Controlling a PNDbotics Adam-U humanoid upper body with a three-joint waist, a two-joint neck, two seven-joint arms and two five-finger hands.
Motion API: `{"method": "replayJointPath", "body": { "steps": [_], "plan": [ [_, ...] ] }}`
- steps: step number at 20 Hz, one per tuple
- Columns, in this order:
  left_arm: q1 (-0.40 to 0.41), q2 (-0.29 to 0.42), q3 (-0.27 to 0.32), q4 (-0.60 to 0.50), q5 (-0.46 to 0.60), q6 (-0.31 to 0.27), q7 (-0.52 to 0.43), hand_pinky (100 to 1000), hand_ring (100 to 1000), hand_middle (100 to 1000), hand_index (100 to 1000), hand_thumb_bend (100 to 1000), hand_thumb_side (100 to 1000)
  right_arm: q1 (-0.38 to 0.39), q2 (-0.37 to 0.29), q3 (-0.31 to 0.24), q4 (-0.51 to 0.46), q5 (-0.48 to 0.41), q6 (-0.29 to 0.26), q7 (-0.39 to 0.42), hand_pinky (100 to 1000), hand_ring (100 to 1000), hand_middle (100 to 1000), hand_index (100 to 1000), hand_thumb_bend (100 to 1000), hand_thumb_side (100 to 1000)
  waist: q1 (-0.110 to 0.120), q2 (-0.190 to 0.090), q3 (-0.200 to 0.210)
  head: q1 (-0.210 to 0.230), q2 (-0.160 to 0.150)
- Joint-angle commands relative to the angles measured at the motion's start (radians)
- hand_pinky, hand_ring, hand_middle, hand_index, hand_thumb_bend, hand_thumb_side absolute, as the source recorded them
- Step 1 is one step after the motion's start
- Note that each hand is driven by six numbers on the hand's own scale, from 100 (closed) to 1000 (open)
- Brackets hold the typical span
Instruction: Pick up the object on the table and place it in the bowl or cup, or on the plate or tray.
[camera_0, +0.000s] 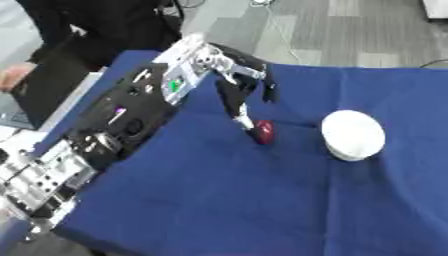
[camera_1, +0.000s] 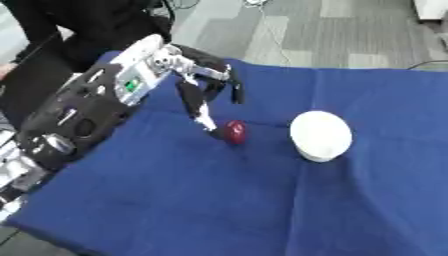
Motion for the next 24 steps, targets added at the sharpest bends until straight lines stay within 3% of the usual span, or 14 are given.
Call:
{"method": "replayJointPath", "body": {
  "steps": [1,14,24],
  "plan": [
    [-0.014,0.015,-0.003,0.000,0.009,-0.112,-0.106,428,429,585,808,463,581,-0.023,-0.006,-0.004,-0.015,-0.003,-0.001,-0.002,332,449,504,657,136,842,-0.002,-0.017,-0.001,0.011,0.003],
    [-0.006,0.013,-0.012,0.039,-0.025,-0.136,-0.106,426,415,550,796,456,541,-0.024,-0.005,-0.007,-0.015,-0.001,-0.001,-0.006,332,448,504,657,133,843,-0.002,-0.017,-0.002,0.014,0.010],
    [-0.009,0.016,-0.010,0.050,-0.093,-0.160,-0.106,445,426,557,787,484,507,-0.024,-0.005,-0.017,-0.015,0.003,0.006,-0.095,340,435,487,637,109,853,-0.003,-0.017,-0.001,0.018,-0.008]
  ]
}}
